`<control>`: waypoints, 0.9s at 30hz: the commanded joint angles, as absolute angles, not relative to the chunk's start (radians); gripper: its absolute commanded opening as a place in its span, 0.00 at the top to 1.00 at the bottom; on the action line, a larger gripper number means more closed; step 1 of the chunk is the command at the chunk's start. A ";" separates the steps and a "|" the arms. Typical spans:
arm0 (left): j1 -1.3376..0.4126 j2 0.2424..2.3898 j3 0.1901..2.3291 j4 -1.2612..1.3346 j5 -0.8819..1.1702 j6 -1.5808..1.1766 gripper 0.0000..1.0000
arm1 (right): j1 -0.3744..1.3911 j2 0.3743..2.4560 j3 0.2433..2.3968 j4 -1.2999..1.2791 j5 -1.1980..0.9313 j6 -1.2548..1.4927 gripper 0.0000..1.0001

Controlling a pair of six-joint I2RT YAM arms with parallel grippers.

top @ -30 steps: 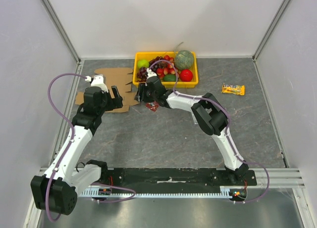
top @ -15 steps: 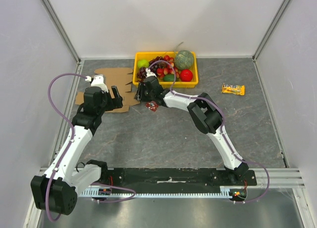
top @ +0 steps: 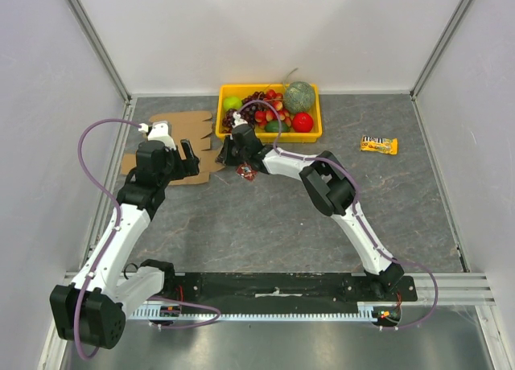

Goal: Fold the paper box

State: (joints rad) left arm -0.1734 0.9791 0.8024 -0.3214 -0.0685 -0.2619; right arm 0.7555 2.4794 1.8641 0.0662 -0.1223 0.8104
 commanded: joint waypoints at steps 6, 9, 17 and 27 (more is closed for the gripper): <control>-0.170 0.957 0.799 -0.316 -0.066 -0.278 0.14 | 0.776 2.470 1.894 0.175 -0.411 0.701 0.98; -0.170 0.951 0.795 -0.313 -0.069 -0.276 0.15 | 0.779 2.427 1.870 0.144 -0.468 0.638 1.00; -0.169 0.928 0.788 -0.298 -0.063 -0.278 0.15 | 0.776 2.228 1.746 -0.035 -0.500 0.401 1.00; -0.170 0.930 0.782 -0.264 0.058 -0.264 0.16 | 0.703 2.050 1.677 -0.325 -0.400 0.094 1.00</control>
